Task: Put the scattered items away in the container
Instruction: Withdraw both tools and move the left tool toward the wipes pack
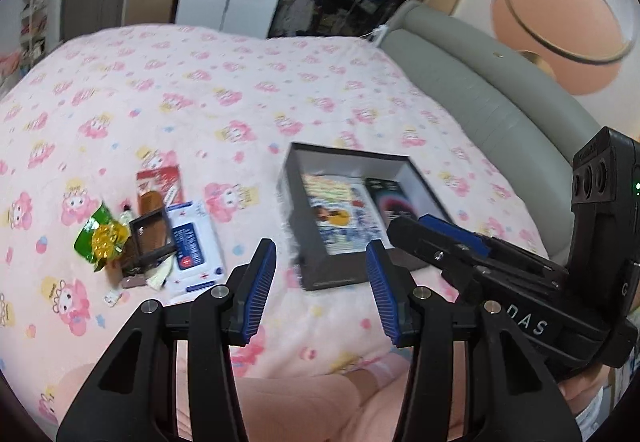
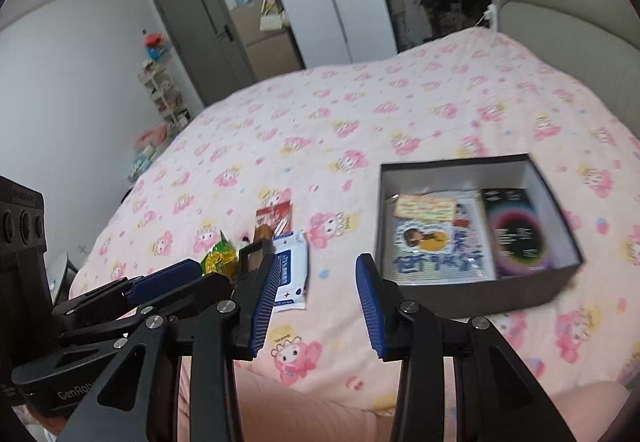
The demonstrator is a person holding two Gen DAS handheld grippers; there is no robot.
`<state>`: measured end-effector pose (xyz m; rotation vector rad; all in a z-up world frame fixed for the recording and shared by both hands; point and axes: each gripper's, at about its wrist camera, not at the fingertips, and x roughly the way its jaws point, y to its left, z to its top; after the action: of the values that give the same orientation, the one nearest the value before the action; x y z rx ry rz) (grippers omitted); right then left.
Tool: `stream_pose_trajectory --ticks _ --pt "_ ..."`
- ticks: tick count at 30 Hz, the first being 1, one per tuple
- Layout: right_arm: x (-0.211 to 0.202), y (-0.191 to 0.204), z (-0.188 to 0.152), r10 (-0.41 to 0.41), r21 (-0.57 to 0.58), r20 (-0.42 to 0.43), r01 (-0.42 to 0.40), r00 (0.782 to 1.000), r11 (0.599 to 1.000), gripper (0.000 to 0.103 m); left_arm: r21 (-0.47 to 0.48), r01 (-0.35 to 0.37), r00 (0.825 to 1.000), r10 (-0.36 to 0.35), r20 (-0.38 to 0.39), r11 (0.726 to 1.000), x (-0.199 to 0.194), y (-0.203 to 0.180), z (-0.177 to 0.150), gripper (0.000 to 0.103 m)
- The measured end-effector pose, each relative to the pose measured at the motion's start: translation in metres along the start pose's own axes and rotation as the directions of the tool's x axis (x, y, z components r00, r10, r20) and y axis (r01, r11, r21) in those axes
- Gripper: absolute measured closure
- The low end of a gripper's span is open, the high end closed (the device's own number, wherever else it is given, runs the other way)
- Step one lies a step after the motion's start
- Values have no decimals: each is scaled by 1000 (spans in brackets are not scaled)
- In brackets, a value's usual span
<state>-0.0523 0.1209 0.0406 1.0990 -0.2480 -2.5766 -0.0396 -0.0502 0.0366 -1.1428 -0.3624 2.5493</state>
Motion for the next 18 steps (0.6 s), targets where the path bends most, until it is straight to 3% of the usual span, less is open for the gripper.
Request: stream_pose_trajectory --ticks 7,11,18 --pt "59 20 11 14 -53 -83 -18 996 998 68 -91 -79 995 73 -60 993 30 57 3 56" --pt "95 35 11 13 -77 -143 -24 990 997 68 -153 -146 983 125 -135 977 52 90 8 56" --pt "158 22 -2 -30 -60 -276 14 961 998 68 -344 -176 952 70 -300 922 121 151 -6 57"
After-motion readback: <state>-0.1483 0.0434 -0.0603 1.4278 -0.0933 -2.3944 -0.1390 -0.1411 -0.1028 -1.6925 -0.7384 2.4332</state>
